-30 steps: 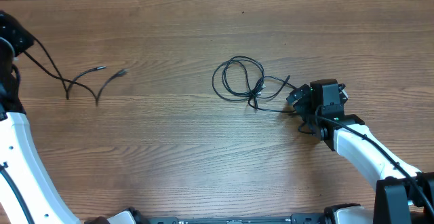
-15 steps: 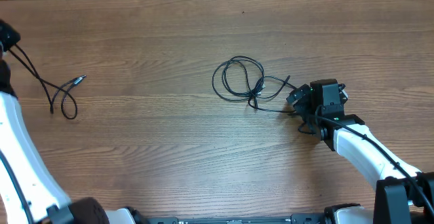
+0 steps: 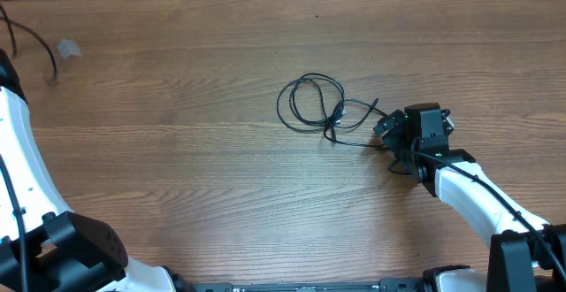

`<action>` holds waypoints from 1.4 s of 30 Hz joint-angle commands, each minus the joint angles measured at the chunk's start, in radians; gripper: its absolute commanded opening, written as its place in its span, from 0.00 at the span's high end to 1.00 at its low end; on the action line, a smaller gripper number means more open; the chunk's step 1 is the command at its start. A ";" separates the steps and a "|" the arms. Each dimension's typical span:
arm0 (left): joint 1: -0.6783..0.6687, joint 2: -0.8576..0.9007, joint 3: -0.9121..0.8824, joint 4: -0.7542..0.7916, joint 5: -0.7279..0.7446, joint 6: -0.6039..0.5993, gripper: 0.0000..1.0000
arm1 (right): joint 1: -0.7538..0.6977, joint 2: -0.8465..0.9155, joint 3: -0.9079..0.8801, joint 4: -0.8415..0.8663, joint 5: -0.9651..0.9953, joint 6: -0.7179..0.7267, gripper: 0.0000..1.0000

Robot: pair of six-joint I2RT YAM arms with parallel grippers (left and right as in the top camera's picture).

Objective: Untangle cables

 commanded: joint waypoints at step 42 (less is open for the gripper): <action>0.023 0.069 0.241 -1.081 0.307 -0.073 0.00 | -0.005 0.003 0.005 0.005 0.010 -0.004 0.00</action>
